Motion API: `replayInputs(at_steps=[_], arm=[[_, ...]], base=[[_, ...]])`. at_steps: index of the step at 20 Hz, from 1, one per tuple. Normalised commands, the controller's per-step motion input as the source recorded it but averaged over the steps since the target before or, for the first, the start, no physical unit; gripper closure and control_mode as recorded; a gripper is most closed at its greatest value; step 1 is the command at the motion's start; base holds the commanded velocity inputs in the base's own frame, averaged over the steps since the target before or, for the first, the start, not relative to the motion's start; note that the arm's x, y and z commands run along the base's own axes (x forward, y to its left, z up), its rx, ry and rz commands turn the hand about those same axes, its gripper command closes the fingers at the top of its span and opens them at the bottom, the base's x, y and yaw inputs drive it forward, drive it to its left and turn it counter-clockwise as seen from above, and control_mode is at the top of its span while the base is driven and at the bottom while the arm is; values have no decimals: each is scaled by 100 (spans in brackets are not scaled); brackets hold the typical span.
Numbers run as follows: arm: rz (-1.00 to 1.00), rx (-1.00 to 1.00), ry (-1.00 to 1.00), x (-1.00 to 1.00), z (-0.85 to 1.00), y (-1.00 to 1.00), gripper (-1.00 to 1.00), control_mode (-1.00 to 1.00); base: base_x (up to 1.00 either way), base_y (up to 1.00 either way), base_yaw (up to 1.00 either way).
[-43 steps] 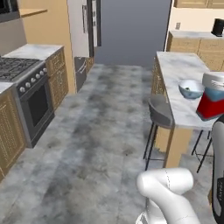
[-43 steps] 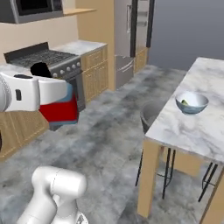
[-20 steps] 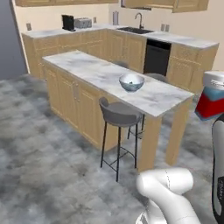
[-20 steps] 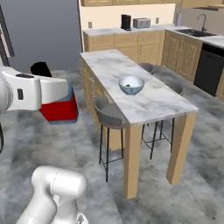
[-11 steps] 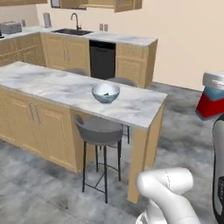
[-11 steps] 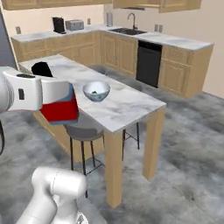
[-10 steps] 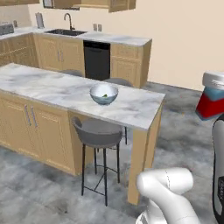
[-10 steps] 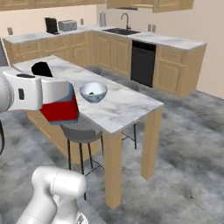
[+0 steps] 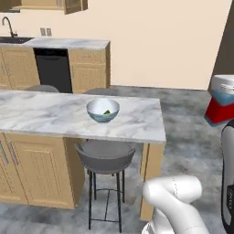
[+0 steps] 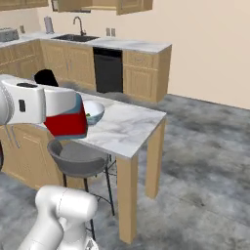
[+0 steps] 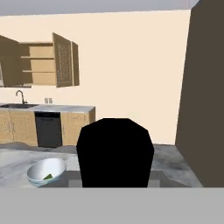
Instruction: There is a bowl on the dining counter. Grab a lemon wedge from the fridge and place it in the bowl. Then get the liquor bottle and glass cup from the cabinet and place them next to the bowl.
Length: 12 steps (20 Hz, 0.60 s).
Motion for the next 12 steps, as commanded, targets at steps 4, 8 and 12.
replayInputs(at_steps=[4, 8, 12], arm=[[0, 0, 0, 0, 0, 0, 100, 100], [0, 0, 0, 0, 0, 0, 100, 100], [0, 0, 0, 0, 0, 0, 100, 100]], base=[[31, 81, -50], [50, 72, -50], [75, 60, -44]])
